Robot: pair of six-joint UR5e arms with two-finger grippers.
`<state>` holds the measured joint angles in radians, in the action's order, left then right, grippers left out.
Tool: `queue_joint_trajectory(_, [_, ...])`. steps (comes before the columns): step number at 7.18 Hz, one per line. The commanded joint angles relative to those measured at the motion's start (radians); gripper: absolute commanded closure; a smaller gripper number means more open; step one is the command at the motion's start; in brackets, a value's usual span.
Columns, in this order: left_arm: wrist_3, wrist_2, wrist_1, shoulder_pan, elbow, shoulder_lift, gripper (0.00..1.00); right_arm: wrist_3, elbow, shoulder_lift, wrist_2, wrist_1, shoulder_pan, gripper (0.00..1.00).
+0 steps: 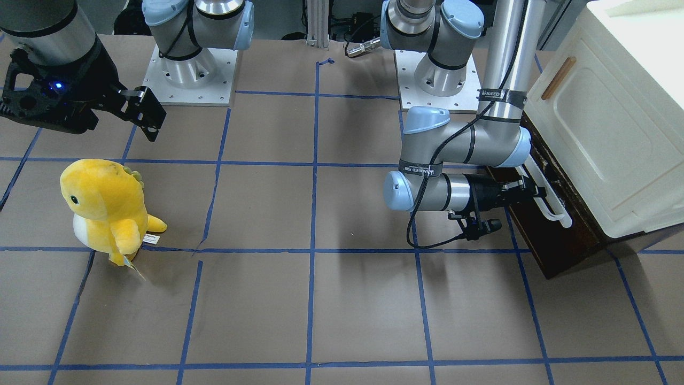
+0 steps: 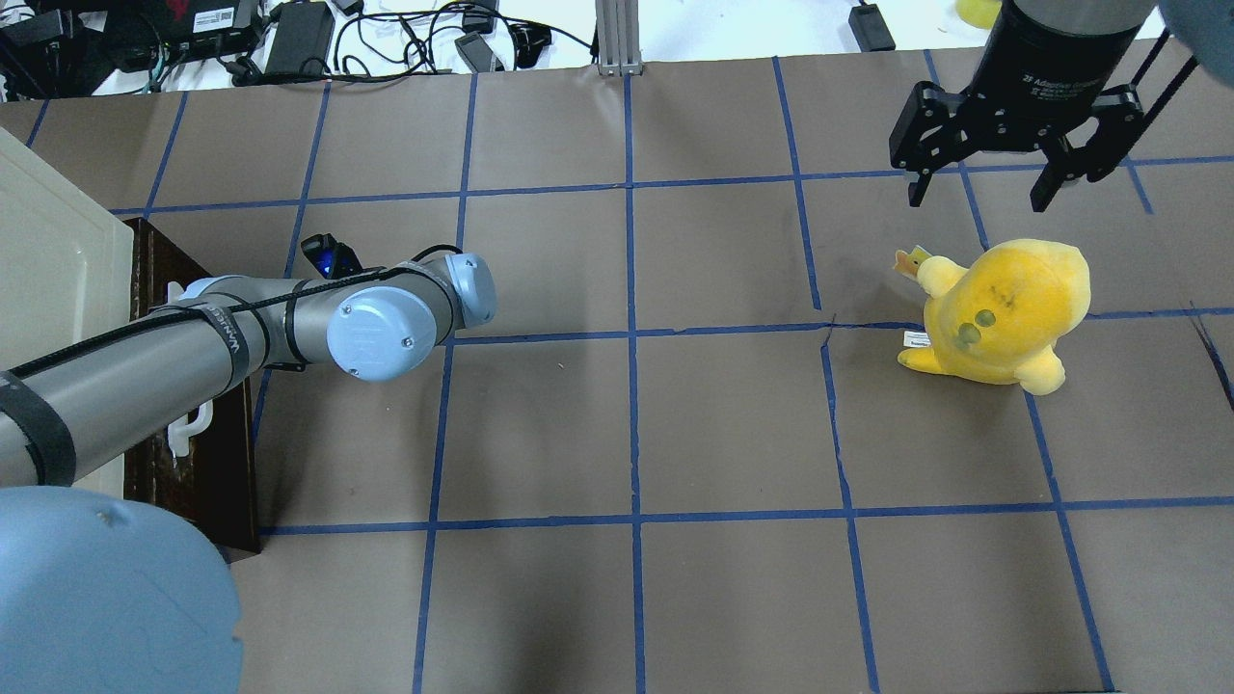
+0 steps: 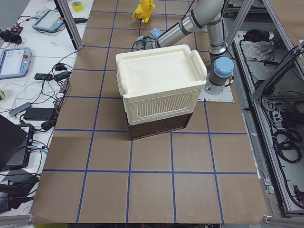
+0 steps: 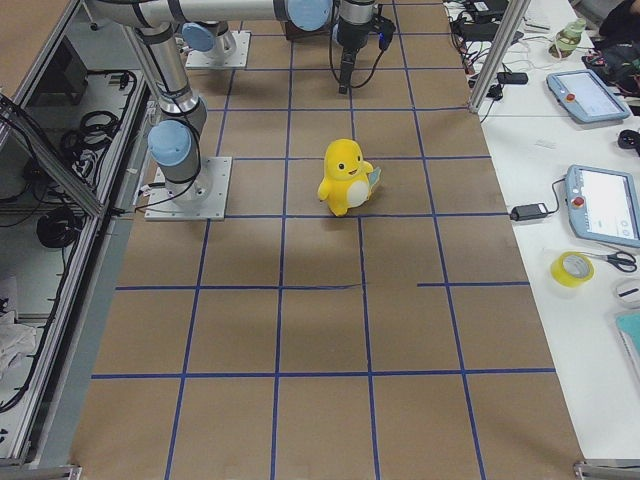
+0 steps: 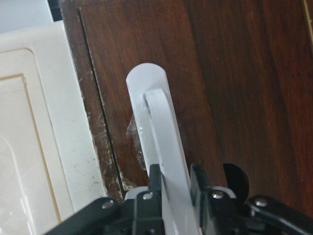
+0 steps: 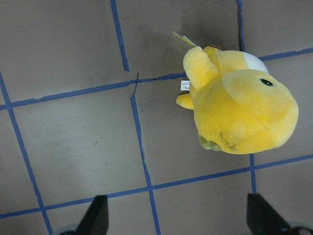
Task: Pull drawer sideways
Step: 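Close the left gripper around the white bar handle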
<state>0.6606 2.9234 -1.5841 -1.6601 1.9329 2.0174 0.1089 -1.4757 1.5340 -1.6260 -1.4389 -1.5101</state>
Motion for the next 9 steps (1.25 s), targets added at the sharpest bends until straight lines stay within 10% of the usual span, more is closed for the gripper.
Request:
queue_joint_trajectory(1, [0.000, 0.000, 0.000, 0.000, 0.000, 0.000, 0.77, 0.000, 0.000, 0.000, 0.000, 0.000, -0.001, 0.00])
queue_joint_trajectory(9, [-0.076, -0.012, 0.004, -0.064, -0.040, 0.007, 0.83, 0.000, 0.000, 0.000, 0.000, 0.000, -0.001, 0.00])
